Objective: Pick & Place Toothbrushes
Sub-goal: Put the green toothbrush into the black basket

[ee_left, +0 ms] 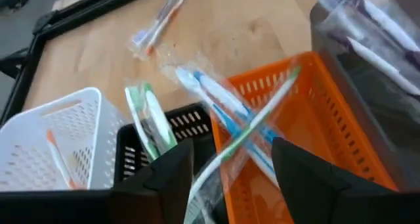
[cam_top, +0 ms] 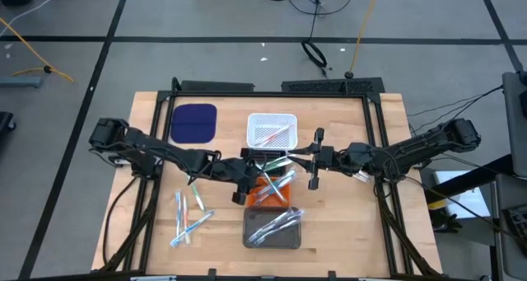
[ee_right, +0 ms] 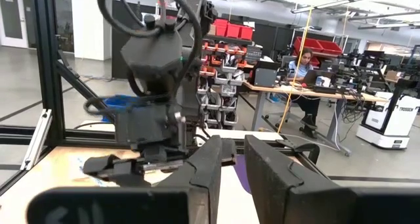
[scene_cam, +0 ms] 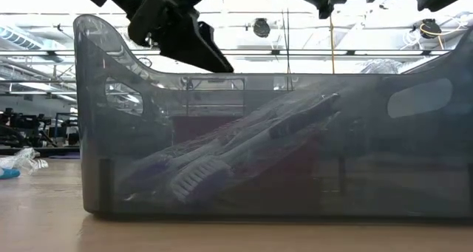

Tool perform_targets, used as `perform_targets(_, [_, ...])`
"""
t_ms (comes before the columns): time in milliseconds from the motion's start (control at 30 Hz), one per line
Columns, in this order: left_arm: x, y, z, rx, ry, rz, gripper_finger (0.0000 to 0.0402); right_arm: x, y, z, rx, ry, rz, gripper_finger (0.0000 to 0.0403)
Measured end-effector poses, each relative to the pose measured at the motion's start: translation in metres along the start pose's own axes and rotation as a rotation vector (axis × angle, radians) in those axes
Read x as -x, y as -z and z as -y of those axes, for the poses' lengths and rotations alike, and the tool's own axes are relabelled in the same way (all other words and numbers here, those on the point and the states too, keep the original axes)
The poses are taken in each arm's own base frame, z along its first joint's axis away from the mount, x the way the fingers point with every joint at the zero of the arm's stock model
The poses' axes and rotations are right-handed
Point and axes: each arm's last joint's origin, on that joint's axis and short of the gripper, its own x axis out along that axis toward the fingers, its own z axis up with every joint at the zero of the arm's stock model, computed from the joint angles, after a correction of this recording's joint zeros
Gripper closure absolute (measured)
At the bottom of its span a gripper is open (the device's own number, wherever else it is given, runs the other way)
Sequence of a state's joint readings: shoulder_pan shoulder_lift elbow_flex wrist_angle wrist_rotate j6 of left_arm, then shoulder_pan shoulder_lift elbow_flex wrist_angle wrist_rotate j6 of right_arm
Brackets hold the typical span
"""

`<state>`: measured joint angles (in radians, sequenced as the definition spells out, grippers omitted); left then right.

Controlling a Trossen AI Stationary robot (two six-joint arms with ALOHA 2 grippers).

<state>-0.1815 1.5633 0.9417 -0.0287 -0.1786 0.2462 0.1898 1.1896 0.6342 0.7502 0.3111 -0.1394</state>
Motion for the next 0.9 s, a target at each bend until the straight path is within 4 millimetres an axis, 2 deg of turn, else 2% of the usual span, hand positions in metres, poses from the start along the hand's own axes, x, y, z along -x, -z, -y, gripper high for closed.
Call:
perform_targets(233, [-0.012,0.007,0.005,-0.018,0.009,-0.045,0.0213,0.0,0.0,0.0,0.002,-0.001,-0.002,0.0344])
perform_targets(467, [-0.026,-0.012,0.006,-0.072,0.031,-0.112,0.0217,0.0,0.003,0.0,0.01,-0.003,-0.027,0.0344])
perform_targets(800, [-0.069,-0.01,0.013,-0.212,0.036,-0.301,0.021,0.0,0.004,0.0,0.006,-0.006,-0.043,0.0344])
perform_targets(900, [-0.076,-0.011,0.014,-0.247,0.039,-0.329,0.021,0.0,0.005,-0.001,0.008,-0.008,-0.05,0.0344])
